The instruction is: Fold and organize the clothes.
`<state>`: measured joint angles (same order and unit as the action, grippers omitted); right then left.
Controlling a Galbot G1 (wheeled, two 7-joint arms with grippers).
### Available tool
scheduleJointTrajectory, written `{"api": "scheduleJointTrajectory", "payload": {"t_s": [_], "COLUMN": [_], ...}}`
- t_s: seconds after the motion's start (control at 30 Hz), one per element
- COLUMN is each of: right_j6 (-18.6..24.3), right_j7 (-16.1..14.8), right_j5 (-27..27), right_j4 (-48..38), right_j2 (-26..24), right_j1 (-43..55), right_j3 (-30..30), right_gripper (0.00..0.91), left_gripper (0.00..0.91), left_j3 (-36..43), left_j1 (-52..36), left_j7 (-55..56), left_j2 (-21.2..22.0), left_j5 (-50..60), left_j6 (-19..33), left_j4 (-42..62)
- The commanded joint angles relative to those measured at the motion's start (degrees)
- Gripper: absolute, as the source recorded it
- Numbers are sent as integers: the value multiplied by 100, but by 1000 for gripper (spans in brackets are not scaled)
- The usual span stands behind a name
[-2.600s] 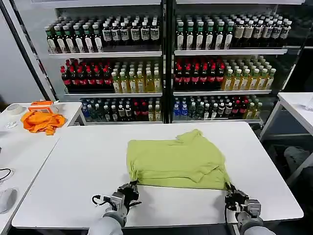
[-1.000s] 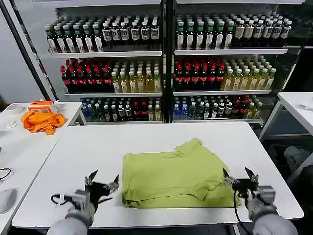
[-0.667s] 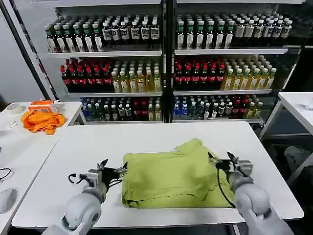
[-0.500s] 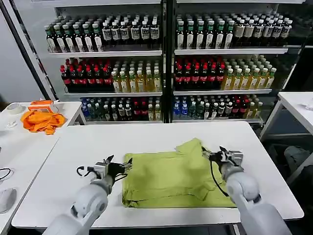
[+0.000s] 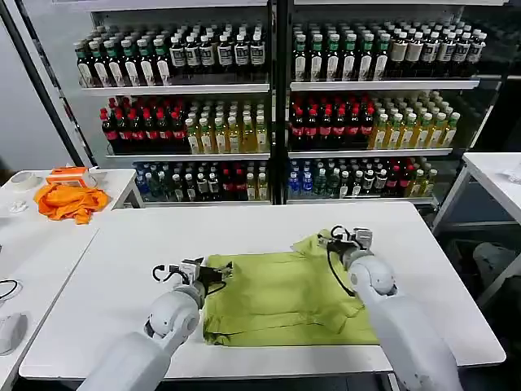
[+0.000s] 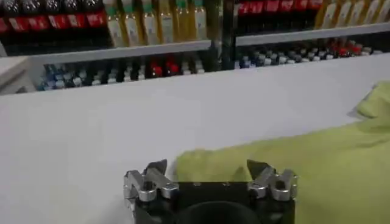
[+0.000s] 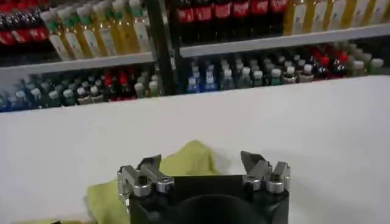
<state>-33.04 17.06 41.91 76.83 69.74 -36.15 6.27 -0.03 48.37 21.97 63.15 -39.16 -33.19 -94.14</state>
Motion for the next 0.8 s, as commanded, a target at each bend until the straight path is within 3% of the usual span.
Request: {"api": "scheduleJointTrajectory", "payload": {"t_s": [0.03,0.47,0.8], "right_j6": [-5,46,161], "right_j7": [-15,-102,-174], "right_j5": [59,53,-27], "right_j4": [-684,-376,395], "right_j2": [192,108,-73], "right_j1": [380,115,-268], "right_j3": [-220,-194,55], "right_gripper": [0,0,0], "left_gripper": [20,20,20], "left_j3": [167,69,-199], "left_j1": [-194,-118,144], "left_j7": [-29,-75,-175], "left_j2": [62,68,-98], "left_j5": [-93,-134,-296], "left_j6": [6,16,186], "left_j4": [367,296,-395]}}
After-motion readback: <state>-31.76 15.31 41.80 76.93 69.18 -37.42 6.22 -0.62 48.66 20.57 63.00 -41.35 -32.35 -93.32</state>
